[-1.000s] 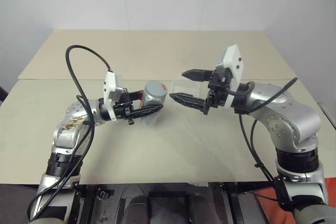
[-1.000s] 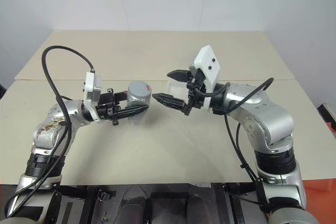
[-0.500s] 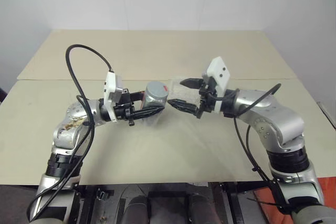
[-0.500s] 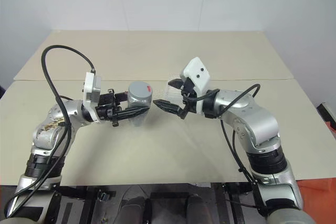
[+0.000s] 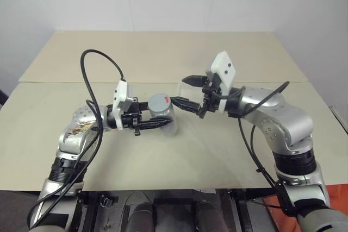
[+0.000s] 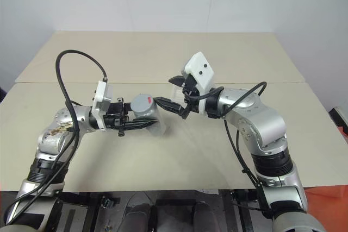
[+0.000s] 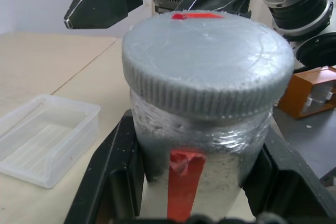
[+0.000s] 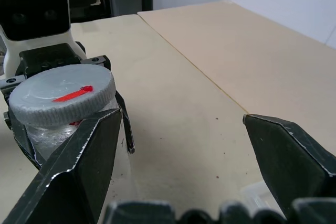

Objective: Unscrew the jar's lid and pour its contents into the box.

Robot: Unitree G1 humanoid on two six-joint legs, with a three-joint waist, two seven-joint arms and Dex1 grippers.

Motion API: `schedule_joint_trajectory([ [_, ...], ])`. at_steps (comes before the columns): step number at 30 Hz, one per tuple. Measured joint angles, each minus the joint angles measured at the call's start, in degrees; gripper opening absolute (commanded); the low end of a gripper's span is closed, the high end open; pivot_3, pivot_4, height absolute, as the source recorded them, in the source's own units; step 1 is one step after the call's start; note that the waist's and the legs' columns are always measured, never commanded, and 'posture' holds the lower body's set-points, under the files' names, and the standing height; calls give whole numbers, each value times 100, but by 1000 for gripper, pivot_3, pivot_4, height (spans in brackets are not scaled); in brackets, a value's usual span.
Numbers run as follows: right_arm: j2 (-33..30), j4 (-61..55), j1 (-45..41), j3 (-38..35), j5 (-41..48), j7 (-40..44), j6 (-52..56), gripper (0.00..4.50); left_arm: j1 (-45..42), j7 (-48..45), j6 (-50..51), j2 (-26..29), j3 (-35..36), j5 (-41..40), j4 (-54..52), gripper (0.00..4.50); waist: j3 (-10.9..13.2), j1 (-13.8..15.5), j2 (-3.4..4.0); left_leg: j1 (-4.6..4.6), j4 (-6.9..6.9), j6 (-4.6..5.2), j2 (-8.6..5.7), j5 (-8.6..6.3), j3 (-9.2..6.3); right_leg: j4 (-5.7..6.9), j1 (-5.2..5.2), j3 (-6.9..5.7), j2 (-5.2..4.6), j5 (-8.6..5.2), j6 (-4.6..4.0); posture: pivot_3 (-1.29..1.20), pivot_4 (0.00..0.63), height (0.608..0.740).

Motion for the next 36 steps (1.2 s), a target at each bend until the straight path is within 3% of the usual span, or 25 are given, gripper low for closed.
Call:
schedule_joint_trajectory([
  [19,-440,-11,144,-29,0,186,10,4441,-323,-147,-225,85,140,99,360,2418,0,1,0,0,0,0,0,0,0,-1,0,0,0,0,0,0,150,740],
  [22,-502,-10,144,-54,3,231,10,4500,-315,-149,-230,86,143,99,360,1977,0,1,0,-1,0,0,0,0,0,-2,0,0,0,0,0,0,150,740],
  [28,-602,-10,144,-132,43,350,9,4500,-315,-172,-232,115,155,98,373,1977,0,1,0,-1,0,0,0,0,0,-2,0,0,0,0,0,0,150,740],
  [36,-463,-443,96,-507,749,448,156,4500,-315,-149,-240,121,154,108,388,1977,0,-8,0,1,0,1,1,0,-1,0,0,1,0,0,0,0,150,740],
])
